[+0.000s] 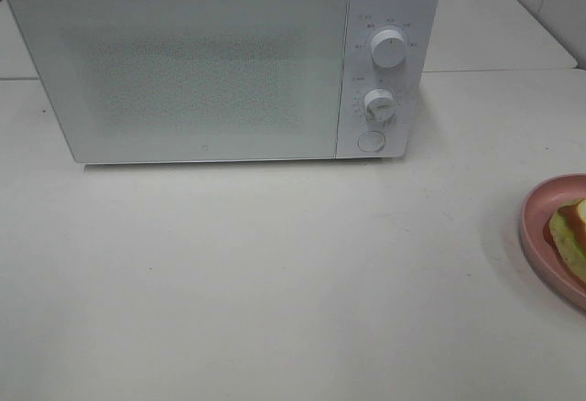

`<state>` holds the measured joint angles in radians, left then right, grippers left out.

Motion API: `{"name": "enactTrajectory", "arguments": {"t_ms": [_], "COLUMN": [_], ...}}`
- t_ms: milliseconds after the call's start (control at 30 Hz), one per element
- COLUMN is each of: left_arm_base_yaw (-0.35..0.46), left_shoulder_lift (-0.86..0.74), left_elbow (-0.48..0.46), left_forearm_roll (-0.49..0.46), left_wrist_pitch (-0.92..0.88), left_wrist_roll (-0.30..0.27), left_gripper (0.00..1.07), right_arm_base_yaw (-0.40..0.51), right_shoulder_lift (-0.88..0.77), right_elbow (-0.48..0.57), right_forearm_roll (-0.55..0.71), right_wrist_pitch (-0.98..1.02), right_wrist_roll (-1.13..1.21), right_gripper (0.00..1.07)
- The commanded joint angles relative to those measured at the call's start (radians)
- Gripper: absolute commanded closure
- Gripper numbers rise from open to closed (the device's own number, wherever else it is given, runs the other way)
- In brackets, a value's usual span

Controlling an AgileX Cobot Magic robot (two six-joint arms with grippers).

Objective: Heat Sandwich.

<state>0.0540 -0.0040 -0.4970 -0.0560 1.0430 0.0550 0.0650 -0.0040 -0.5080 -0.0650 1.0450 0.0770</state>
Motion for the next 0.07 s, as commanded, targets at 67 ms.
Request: {"name": "enactTrajectory", "arguments": {"t_ms": [67], "left_arm_base_yaw": [0.001], "left_shoulder_lift": [-0.026], "left_elbow": [0.003], "left_forearm_roll": [-0.001], "left_wrist_pitch": [-0.007], "left_wrist_roll": [0.003], "left_gripper": [0.07], "right_arm_base_yaw": [-0.007], "right_shoulder_lift": [-0.024], "right_elbow": [0.001], "right_forearm_roll": [0.003], "right_wrist_pitch": [-0.009], "right_wrist_roll": [-0.001], "right_gripper": [0.31]}}
